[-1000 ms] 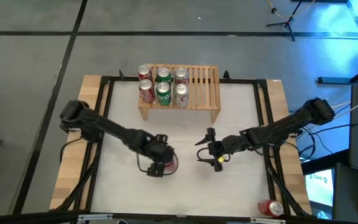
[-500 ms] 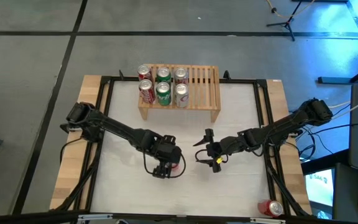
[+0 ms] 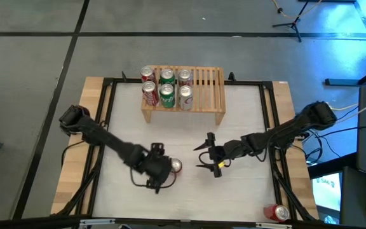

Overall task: Place canned beverage on shelf
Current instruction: Put the top red black soda can on the shelf

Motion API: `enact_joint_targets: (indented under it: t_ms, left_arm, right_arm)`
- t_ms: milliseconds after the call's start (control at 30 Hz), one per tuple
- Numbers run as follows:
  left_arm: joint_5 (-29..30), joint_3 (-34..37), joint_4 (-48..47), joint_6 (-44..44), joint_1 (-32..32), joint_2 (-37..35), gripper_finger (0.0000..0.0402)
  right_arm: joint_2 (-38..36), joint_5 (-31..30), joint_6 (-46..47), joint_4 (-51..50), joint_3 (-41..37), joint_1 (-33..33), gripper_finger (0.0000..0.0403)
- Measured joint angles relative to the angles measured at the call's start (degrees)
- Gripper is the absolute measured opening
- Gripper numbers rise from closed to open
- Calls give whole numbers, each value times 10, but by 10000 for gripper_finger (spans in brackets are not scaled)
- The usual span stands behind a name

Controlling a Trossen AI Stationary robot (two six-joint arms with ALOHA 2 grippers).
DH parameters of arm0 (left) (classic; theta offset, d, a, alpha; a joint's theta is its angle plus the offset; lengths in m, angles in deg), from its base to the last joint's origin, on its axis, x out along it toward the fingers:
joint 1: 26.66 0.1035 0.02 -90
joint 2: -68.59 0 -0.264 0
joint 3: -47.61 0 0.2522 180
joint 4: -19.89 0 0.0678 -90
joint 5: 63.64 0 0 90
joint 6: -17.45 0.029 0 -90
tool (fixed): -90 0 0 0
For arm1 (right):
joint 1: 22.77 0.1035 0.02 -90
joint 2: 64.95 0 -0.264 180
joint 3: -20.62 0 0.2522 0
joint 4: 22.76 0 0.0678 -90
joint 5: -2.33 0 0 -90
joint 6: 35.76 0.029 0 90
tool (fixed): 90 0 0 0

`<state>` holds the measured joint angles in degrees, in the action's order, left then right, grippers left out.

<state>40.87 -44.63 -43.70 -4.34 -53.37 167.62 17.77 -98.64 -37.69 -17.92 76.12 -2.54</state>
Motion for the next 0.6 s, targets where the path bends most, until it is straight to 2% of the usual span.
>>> enact_joint_targets:
  t_ms: [67,133,267,400,500,600]
  left_arm:
    - [54,33,18,-47,-25,-10,353]
    - [89,74,77,-86,-49,-14,351]
    - [124,160,241,-108,-80,-14,350]
    - [155,229,386,-111,-84,-14,353]
    - [176,254,443,-117,-81,-14,353]
    - [206,269,459,-125,-75,-14,353]
  right_arm:
    - [12,2,1,18,0,0,312]
    - [21,15,0,15,0,0,312]
    - [41,16,1,44,0,0,312]
    - [66,40,1,80,0,0,314]
    - [91,46,2,90,1,0,333]
    - [120,46,13,103,10,0,371]
